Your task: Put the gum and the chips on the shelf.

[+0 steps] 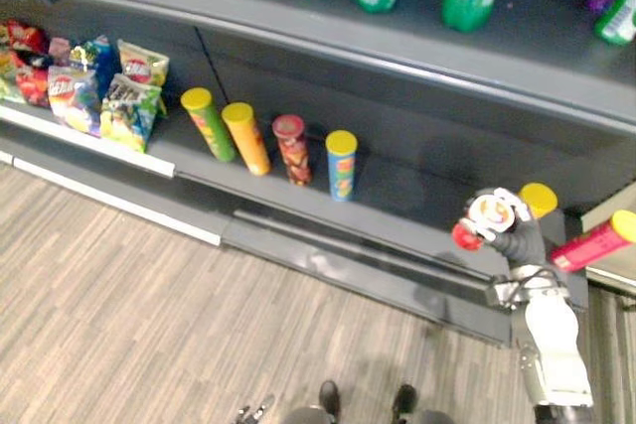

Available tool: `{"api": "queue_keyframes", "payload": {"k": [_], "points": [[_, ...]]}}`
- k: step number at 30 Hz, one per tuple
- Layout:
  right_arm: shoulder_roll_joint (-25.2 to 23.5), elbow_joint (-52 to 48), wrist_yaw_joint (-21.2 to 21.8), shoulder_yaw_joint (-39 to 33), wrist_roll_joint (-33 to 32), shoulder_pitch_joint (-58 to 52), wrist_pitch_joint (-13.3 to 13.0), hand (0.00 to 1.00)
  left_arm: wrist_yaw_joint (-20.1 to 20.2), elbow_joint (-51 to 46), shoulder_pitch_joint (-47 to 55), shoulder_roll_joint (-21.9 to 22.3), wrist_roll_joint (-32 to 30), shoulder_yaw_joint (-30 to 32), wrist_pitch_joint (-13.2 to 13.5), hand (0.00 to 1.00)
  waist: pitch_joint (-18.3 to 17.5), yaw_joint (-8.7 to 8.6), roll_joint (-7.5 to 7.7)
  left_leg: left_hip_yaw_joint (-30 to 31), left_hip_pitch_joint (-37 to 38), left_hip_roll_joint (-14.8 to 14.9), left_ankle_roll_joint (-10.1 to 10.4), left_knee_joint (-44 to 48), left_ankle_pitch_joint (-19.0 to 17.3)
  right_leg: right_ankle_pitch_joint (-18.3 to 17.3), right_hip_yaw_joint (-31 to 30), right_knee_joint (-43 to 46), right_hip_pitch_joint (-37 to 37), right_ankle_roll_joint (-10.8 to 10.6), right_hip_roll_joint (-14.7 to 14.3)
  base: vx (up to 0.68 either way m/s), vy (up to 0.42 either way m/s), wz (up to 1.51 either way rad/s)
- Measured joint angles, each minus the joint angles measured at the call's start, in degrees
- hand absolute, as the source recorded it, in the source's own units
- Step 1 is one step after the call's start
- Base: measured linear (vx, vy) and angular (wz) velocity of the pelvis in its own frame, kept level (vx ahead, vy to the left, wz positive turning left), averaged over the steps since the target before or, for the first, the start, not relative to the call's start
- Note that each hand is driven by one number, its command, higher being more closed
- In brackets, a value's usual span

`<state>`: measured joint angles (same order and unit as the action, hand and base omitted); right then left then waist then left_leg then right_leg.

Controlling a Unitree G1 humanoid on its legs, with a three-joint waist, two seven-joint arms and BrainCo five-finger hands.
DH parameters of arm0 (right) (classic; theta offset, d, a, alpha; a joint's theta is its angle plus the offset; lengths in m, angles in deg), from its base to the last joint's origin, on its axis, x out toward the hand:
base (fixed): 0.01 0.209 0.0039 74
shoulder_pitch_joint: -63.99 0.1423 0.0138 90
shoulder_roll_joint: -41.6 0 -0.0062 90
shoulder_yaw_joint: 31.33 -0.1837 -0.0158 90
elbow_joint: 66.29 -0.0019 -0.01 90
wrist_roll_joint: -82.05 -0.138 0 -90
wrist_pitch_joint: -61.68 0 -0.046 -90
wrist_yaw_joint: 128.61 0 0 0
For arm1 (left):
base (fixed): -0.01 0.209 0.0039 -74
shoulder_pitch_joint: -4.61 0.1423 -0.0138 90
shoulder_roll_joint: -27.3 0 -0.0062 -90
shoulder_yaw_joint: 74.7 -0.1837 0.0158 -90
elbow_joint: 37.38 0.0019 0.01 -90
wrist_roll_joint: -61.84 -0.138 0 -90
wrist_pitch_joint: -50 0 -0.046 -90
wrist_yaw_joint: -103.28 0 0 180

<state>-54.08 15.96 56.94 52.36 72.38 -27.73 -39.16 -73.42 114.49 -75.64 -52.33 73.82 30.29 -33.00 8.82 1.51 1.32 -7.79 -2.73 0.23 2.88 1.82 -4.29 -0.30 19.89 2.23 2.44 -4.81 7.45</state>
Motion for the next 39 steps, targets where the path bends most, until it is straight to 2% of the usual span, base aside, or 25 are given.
{"api": "queue_keyframes", "payload": {"k": [4, 9, 13, 20, 24, 27, 34, 39], "points": [[-1.58, 1.42, -0.35, 0.34, 1.95, -0.04, 0.01, 1.00, -0.74, -0.31, 0.04, 0.11, -2.14, 0.04, -0.05, 0.00, -1.25, 0.16, -0.05, -2.30, 0.10, -0.50, -0.10, -0.80, 0.07, 0.21, -1.32, -2.05, -0.03, -0.34, 0.10, -0.03, 0.019, -0.20], [-1.71, 2.20, -1.50, 0.14, 3.19, -0.74, 0.07, 1.00, -0.84, -0.17, 0.04, 1.01, -4.36, 0.63, -0.06, 0.00, -2.56, -0.19, -1.46, -4.89, 2.42, -0.17, -0.38, -3.93, 1.19, 0.24, -3.72, -2.15, 0.31, -0.35, -0.66, -0.07, -0.028, -0.31], [-1.70, 2.20, -1.71, 0.12, 3.63, -0.74, 0.08, 1.00, -0.88, 1.06, 0.02, 0.69, -4.47, 1.23, -0.10, 0.00, -3.27, -1.14, -0.94, -7.30, 3.93, 0.53, -0.95, -5.31, 1.60, 0.59, -5.55, -2.20, 0.38, 0.00, -1.60, -0.08, -0.036, -0.24], [-0.50, 1.27, -1.65, -0.05, 3.57, -0.54, 0.32, 1.00, -0.86, 1.77, -0.01, 0.40, -6.23, 1.56, -0.13, 0.00, -3.70, -1.27, -0.60, -10.78, 5.30, 0.69, -1.02, -5.77, 1.78, 2.11, -9.21, -3.28, 0.41, -0.07, -2.31, -0.06, -0.021, -0.27], [3.06, -1.75, -1.20, -0.77, 3.02, -0.12, 0.60, 1.00, -0.75, 2.14, -0.43, 0.41, -6.88, 1.89, -0.16, 0.00, -3.71, -1.36, -0.55, -12.19, 5.94, 0.90, -1.02, -5.79, 1.70, 2.66, -10.75, -3.37, 0.45, 0.28, -2.71, -0.05, -0.024, -0.20], [4.76, -4.53, -1.13, -4.11, 1.83, 1.72, 0.63, 1.00, -0.61, 2.53, -0.66, 0.34, -8.14, 2.36, -0.13, 0.00, -3.75, -1.48, -0.41, -13.60, 6.01, 1.20, -1.15, -5.77, 1.66, 3.63, -12.08, -4.60, 0.49, 0.68, -3.28, -0.06, -0.042, -0.25], [10.91, -7.72, -1.22, -11.20, -2.86, 5.81, 0.67, 1.00, -0.40, 4.19, -1.02, -0.24, -8.38, 2.37, -0.18, 0.00, -4.02, -2.97, -0.12, -15.67, 7.05, 1.98, -1.37, -6.17, 1.82, 4.50, -14.07, -5.64, 0.23, 1.44, -4.56, -0.02, -0.044, -0.18], [14.96, -7.90, -1.30, -13.68, -5.21, 9.09, 0.67, 1.00, -0.35, 4.22, -0.97, -0.55, -8.36, 2.37, -0.46, 0.00, -4.64, -3.07, 0.42, -17.51, 8.03, 2.35, -1.38, -6.79, 1.84, 4.94, -15.70, -6.32, 0.11, 1.54, -5.33, -0.01, -0.034, -0.18]]}}
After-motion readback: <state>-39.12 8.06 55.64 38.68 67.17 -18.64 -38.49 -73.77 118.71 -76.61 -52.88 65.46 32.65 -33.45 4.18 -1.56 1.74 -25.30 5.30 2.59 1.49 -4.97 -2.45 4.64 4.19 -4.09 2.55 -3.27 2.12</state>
